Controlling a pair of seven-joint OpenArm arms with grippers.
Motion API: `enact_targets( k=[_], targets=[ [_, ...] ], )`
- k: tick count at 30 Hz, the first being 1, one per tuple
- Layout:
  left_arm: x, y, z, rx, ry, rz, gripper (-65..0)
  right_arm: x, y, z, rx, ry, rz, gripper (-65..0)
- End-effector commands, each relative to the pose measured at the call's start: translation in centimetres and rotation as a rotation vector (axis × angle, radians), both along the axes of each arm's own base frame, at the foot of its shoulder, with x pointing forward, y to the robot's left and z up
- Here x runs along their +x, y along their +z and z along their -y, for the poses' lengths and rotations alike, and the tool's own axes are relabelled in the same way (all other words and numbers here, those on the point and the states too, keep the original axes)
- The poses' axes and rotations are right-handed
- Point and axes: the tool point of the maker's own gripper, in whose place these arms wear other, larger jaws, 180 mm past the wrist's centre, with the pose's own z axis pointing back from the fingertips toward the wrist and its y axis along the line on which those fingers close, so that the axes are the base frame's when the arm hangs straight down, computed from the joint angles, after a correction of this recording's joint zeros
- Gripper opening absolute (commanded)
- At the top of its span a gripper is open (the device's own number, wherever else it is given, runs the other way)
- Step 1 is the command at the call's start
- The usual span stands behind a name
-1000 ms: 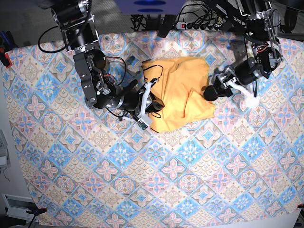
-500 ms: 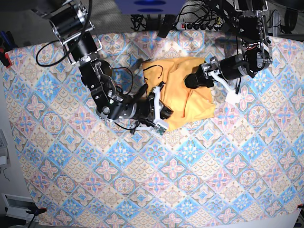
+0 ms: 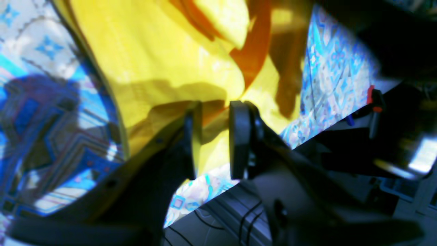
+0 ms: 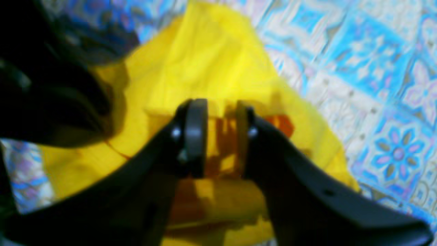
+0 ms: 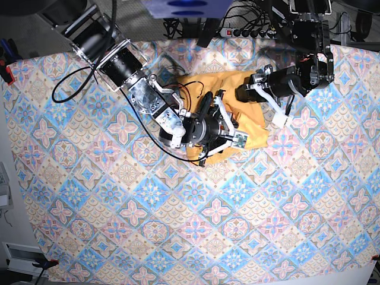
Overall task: Fold the T-shirt properly
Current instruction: 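Grasp the bundle's edge with the right gripper and fold it inward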
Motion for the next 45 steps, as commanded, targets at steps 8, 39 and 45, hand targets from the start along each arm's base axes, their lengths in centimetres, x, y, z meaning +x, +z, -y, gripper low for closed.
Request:
enact_targets(
  k=[8, 39, 45],
  targets=[
    [0.7, 0.8, 0.0, -0.01, 0.001, 0.034, -51.8, 2.2, 1.6, -0.2, 0.011, 0.016, 0.129, -44.8],
    [0.2, -1.7, -0.8, -0.025, 0.053, -0.03, -52.1, 8.1, 3.7, -4.3, 0.167, -0.129, 0.17, -46.6],
    [0.3, -1.7, -0.9, -0.025, 0.058, -0.027, -52.2, 10.9, 5.2, -2.1, 0.22, -0.252, 0.17, -46.6]
  ],
)
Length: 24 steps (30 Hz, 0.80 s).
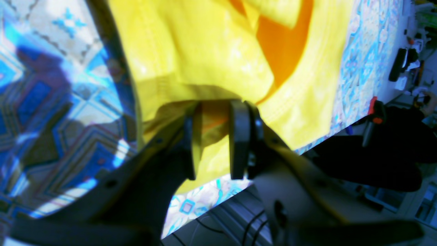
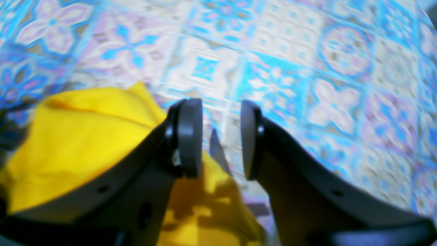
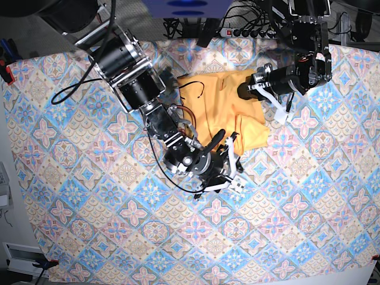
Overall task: Fold the T-shirt properly
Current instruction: 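Grasp the bundle's edge with the right gripper and fold it inward, then grasp the bundle's opposite edge with the left gripper and tuck it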
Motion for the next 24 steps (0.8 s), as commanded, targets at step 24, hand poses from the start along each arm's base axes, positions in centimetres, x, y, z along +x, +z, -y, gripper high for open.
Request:
enact_targets(
  k=[24],
  targets=[
    [2.2, 4.0, -2.2, 0.039, 0.036, 0.138, -51.7, -8.9, -1.0, 3.7, 0.029, -0.01, -0.01, -46.8]
  ],
)
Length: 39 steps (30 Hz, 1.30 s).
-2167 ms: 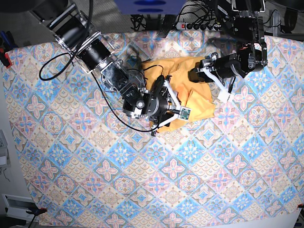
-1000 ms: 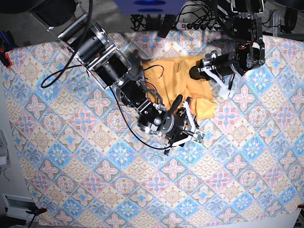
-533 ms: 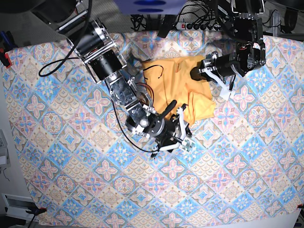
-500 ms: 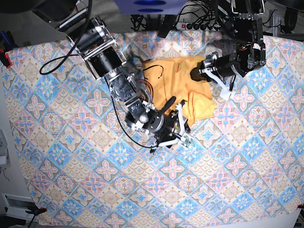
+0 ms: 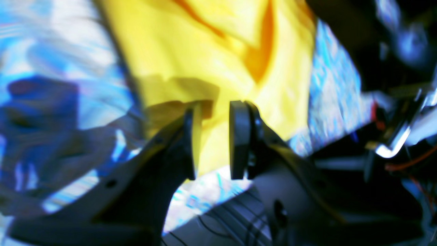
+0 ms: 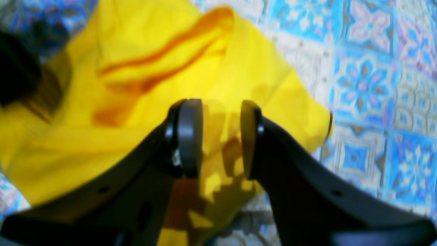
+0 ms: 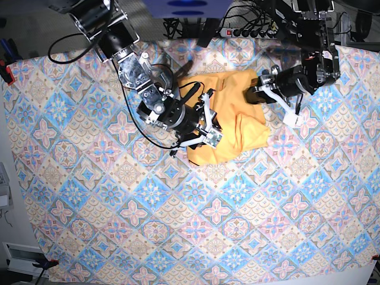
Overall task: Fold the T-shirt properly
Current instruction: 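Grasp the bundle's opposite edge with the left gripper and tuck it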
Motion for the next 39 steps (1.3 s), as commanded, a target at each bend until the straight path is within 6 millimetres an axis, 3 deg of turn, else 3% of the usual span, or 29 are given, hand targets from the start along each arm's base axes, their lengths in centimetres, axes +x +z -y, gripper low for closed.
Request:
enact_targets(
  k=[1, 3, 9, 14, 16, 27, 33, 39],
  targets=[
    [1.1, 1.3, -0.3, -0.005, 0.003, 0.053, -51.7, 0.7, 1.7, -1.0, 0.054, 0.0, 0.039, -46.8],
    [2.2, 2.5, -1.1, 0.035, -0.019, 0.096, -51.7, 0.1, 1.3, -1.0, 0.054, 0.0, 0.025, -46.8],
    [4.6, 4.0, -0.1, 0.168, -0.176, 0.166, -50.4, -0.7, 0.9, -1.1, 0.058, 0.003, 0.008, -46.8],
    [5.0, 3.9, 1.7, 0.383, -0.387, 0.211, -31.6, -0.8, 0.9, -1.2, 0.059, 0.005, 0.008, -46.9],
    [4.8, 3.5, 1.4, 0.468, -0.441, 0.216, -26.8, -0.8, 0.9, -1.2, 0.059, 0.005, 0.008, -46.9],
    [5.5, 2.3, 2.5, 0.731, -0.606, 0.3, -26.2, -1.7, 0.3, -1.2, 0.062, 0.004, -0.013, -46.9],
    [5.2, 1.1, 2.3, 0.768, -0.631, 0.28, -26.2, -1.7, 0.3, -1.2, 0.062, 0.003, -0.013, -46.9],
    [6.2, 0.7, 1.9, 0.773, -0.62, 0.281, -26.2, -1.7, 0.3, -1.2, 0.062, 0.003, -0.013, -46.9]
  ],
)
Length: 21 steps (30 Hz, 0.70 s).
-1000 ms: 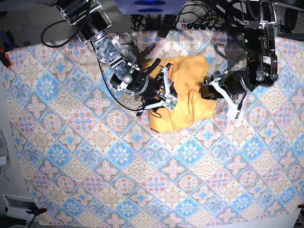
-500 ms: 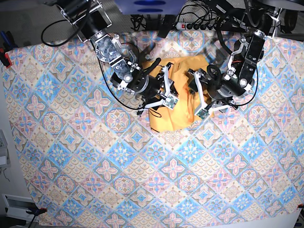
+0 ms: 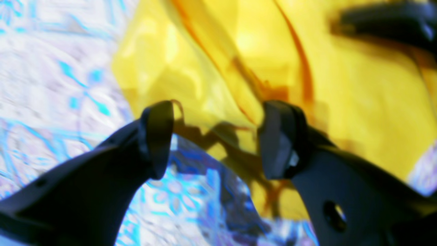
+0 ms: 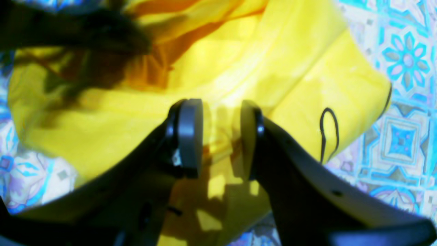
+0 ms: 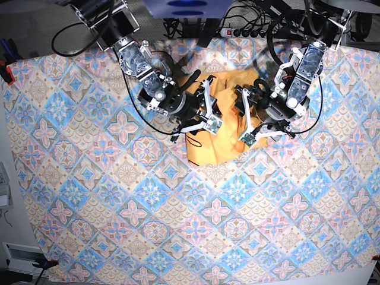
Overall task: Fold the T-shirt properly
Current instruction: 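Grasp the bundle's opposite edge with the left gripper and tuck it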
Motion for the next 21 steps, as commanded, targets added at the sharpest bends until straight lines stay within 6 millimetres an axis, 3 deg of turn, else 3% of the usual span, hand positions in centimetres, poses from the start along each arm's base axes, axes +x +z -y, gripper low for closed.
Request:
enact_targets(
  k=[1, 5, 7, 9, 11, 17, 21],
  targets=[
    [0.8, 0.8, -0.2, -0.001, 0.003, 0.032, -26.2, 1.0, 1.5, -0.6, 0.039, -0.003, 0.04, -46.9],
    [1.1, 0.9, -0.3, -0.001, 0.009, 0.039, -30.7, 1.0, 1.5, -0.6, 0.039, -0.005, 0.04, -46.9],
    [1.7, 1.3, -0.4, -0.001, 0.011, 0.053, -38.2, 1.0, 1.5, -0.6, 0.039, -0.005, 0.04, -46.9],
    [2.2, 1.6, -0.6, 0.003, 0.016, 0.063, -49.6, 1.0, 1.5, -0.6, 0.039, -0.005, 0.04, -46.9],
    [2.9, 1.9, -1.9, 0.008, 0.057, 0.073, -56.0, 1.0, 1.5, -0.5, 0.039, -0.006, 0.04, -46.9],
    [4.4, 2.9, -6.1, 0.037, 0.197, 0.119, -56.1, 1.0, 1.5, -0.5, 0.039, -0.006, 0.04, -46.9],
    [4.4, 1.7, -8.6, 0.109, 0.268, 0.105, -56.1, 1.1, 1.5, -0.5, 0.039, -0.008, 0.04, -46.9]
  ],
)
